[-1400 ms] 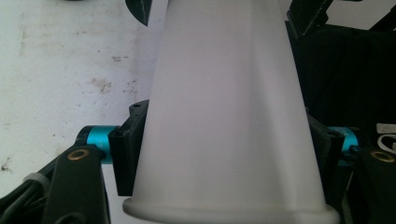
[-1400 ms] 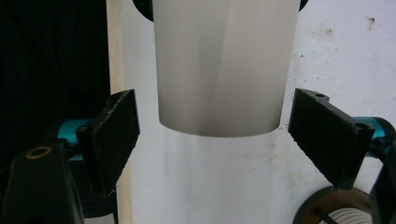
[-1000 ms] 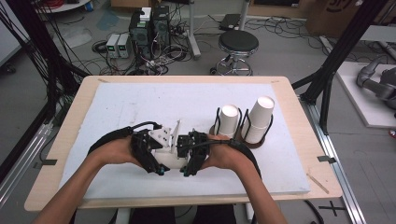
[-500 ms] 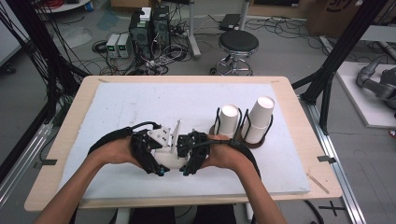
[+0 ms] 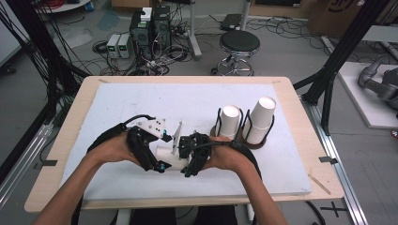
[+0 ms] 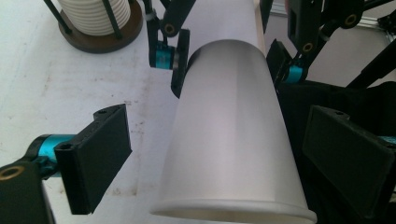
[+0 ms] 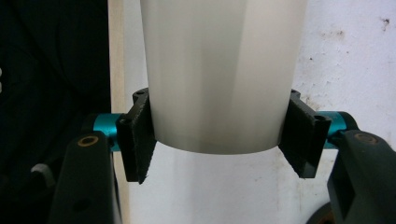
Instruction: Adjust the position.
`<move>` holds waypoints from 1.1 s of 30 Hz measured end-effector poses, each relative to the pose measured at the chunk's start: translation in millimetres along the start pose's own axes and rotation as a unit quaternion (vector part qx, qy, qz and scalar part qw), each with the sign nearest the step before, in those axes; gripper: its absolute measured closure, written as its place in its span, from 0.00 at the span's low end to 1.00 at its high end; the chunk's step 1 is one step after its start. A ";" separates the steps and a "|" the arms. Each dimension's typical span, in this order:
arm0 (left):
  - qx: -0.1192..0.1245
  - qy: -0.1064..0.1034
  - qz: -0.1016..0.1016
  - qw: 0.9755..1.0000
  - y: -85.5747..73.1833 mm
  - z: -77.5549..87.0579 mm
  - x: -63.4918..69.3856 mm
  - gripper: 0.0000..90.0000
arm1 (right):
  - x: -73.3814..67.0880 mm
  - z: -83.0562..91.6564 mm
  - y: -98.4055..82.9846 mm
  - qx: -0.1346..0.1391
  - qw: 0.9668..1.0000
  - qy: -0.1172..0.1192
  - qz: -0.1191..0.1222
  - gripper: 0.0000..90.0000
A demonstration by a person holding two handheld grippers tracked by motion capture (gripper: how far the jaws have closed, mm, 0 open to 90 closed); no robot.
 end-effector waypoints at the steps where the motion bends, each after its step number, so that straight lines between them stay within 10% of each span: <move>1: 0.002 0.001 -0.001 1.000 0.3 0.6 0.0 0.09 | -0.2 -0.3 0.0 0.001 1.000 0.000 0.000 0.41; 14: 0.051 0.005 -0.002 0.999 8.5 6.7 -0.7 0.10 | -4.1 -0.2 -6.8 0.015 1.000 -0.001 -0.007 0.41; 33: 0.215 -0.037 0.029 0.976 -4.9 27.4 -4.2 0.09 | -9.7 3.4 -24.9 0.079 0.996 -0.022 -0.027 0.41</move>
Point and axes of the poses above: each handheld gripper's, and its own axes: z roughly backward along the jaws, y roughly out of its top, x roughly to its right, the point moved 6 cm from there along -z, roughly forward along the jaws, and after that the axes turned 11 degrees about z, right-handed, at the moved point
